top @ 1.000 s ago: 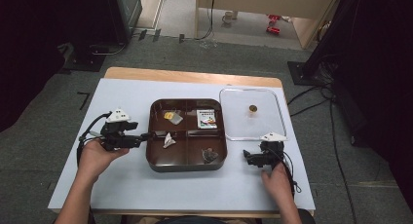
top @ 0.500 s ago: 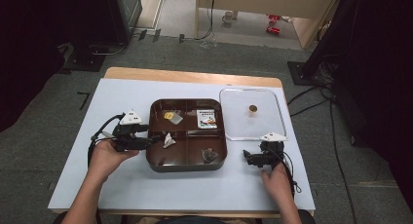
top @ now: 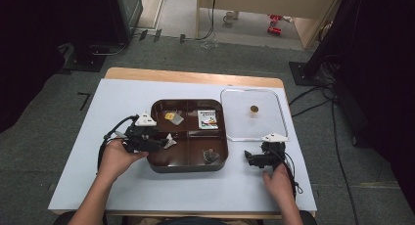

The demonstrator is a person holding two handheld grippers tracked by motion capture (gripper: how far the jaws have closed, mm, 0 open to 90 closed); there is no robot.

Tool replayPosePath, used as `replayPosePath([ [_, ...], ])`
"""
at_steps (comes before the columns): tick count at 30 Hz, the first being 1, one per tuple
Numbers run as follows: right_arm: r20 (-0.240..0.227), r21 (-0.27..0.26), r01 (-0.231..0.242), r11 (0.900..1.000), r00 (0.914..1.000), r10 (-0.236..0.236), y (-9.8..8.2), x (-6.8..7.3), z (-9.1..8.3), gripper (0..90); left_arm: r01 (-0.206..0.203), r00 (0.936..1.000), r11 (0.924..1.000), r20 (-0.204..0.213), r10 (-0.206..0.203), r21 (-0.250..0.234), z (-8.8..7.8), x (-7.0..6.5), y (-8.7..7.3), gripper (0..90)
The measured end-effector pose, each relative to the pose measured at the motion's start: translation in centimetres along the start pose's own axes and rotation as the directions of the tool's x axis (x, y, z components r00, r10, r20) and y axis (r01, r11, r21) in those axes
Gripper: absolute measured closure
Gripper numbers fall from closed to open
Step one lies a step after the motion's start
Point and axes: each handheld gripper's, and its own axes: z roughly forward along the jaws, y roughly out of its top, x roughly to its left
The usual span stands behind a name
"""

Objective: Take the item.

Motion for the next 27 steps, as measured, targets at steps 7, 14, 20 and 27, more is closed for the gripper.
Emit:
replayPosePath([
  [7, 0.000, 0.000, 0.001, 1.000, 1.0000, -0.001, 0.0, 0.0, 0.0, 0.0, -0.028, 0.9993, 0.9984, -0.023, 0.030, 0.049, 1.5, -0.5, 0.4, 46.9],
  [14, 0.000, 0.000, 0.000, 1.000, 1.0000, 0.000, 0.0, 0.0, 0.0, 0.0, -0.036, 0.9991, 0.9959, -0.020, 0.038, 0.084, 2.5, -0.6, 0.5, 50.5],
  [20, 0.001, 0.000, 0.000, 1.000, 1.0000, 0.000, 0.0, 0.0, 0.0, 0.0, -0.029, 0.9991, 0.9907, -0.026, 0.033, 0.133, 3.4, -0.8, 0.6, 54.1],
  [27, 0.001, 0.000, 0.000, 1.000, 1.0000, 0.000, 0.0, 0.0, 0.0, 0.0, -0.045, 0.9972, 0.9837, -0.052, 0.055, 0.174, 4.0, -1.1, 0.8, 56.9],
])
